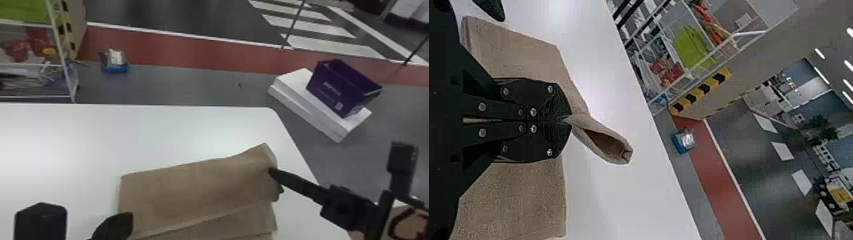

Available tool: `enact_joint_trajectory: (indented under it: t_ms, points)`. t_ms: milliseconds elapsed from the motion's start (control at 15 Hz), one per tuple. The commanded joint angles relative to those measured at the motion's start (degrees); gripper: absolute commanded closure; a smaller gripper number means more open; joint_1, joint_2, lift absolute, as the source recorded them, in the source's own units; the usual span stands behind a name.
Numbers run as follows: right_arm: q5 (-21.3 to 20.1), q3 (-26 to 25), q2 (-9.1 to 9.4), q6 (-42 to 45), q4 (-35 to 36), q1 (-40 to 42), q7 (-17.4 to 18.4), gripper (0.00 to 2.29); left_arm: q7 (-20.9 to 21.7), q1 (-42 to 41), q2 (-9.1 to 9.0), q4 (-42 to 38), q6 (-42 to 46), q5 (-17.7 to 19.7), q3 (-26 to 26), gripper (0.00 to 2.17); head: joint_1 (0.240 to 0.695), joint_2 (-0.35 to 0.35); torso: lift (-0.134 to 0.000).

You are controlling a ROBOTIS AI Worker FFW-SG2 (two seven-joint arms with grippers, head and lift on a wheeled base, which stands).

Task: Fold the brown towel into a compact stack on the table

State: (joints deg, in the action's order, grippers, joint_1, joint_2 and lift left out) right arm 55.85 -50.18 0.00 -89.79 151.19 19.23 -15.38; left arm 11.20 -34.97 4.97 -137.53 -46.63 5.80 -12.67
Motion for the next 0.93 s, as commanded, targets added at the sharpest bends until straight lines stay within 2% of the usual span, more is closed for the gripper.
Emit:
enact_joint_trajectory:
  t_ms: [0,67,200,400,533,867]
  points:
    - [4.4,-7.7,0.05,-0.3,-1.0,0.9,-1.6,1.84,-0.1,0.8,-0.32,1.2,-0.1,0.0,-0.2,1.87,0.695,-0.35,-0.124]
    - [4.6,-8.9,0.05,-0.3,-1.1,1.6,-1.9,1.84,-0.2,0.9,-0.32,1.3,0.1,-0.2,-0.5,1.87,0.695,-0.35,-0.124]
    - [1.4,-8.5,0.05,-0.3,-4.2,2.8,-3.7,1.84,-0.4,0.9,-0.4,1.4,0.1,-0.5,-1.3,1.87,0.695,-0.35,-0.124]
    - [-9.4,-2.5,0.05,-0.3,-6.0,5.7,-4.7,1.84,-0.7,0.6,-0.05,1.3,0.1,-0.6,-1.5,1.87,0.695,-0.35,-0.124]
    - [-12.9,-0.6,0.05,-0.3,-6.1,5.7,-4.5,1.84,-0.8,0.4,-0.05,1.5,0.1,-0.7,-1.7,1.87,0.695,-0.35,-0.124]
    - [-15.4,0.8,0.05,-0.3,-6.9,6.5,-4.8,1.82,-0.8,-0.7,0.12,0.9,0.6,-1.1,-2.8,1.87,0.695,-0.35,-0.124]
